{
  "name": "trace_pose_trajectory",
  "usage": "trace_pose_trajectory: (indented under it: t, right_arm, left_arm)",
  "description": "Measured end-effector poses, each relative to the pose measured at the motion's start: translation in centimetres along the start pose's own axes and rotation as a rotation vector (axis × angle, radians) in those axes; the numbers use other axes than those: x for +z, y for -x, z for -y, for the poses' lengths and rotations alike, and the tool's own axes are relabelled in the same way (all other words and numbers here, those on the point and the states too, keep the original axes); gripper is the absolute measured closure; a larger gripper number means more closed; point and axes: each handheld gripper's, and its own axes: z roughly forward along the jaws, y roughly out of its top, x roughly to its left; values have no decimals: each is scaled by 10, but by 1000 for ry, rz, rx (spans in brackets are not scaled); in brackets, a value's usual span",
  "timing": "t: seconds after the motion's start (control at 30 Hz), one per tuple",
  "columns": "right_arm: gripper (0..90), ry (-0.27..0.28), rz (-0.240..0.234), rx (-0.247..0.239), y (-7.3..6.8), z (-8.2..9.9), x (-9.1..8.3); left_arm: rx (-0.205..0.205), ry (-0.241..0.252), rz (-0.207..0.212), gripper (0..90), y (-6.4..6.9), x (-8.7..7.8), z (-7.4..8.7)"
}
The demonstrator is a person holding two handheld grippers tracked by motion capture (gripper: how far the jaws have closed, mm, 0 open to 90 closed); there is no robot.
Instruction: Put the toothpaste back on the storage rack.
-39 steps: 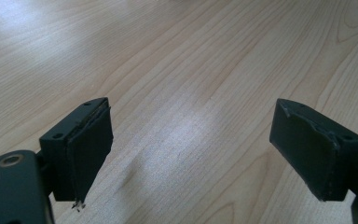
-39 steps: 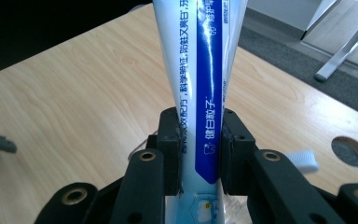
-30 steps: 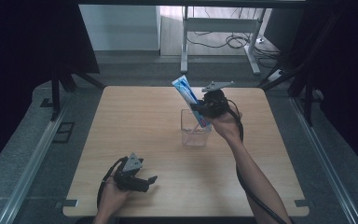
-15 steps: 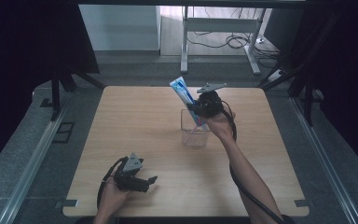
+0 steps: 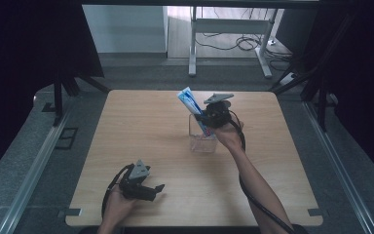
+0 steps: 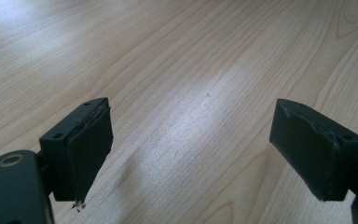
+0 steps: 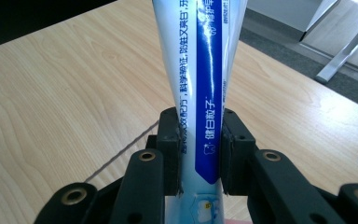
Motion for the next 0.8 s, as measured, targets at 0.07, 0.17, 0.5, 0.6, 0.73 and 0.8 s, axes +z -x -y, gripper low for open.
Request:
trace_pose_trajectory:
  t: [0.07, 0.17, 0.5, 0.6, 0.73, 0.8]
  right_arm:
    - [729, -5, 1, -3, 0, 2, 1]
    - [728, -6, -3, -8, 0, 5, 3]
    - [724, -26, -22, -37, -1, 16, 7]
    - [721, -23, -28, -35, -1, 18, 7]
    - [715, -24, -31, -43, -1, 19, 7]
    - [712, -24, -34, -44, -1, 20, 6]
  left_arm:
    - [0, -1, 1, 134, 0, 0, 0]
    - [0, -4, 1, 134, 0, 1, 0]
    - [2, -14, 2, 134, 0, 2, 0]
    - [3, -15, 2, 134, 0, 3, 0]
    - [1, -16, 1, 134, 1, 3, 0]
    - [4, -18, 0, 134, 0, 3, 0]
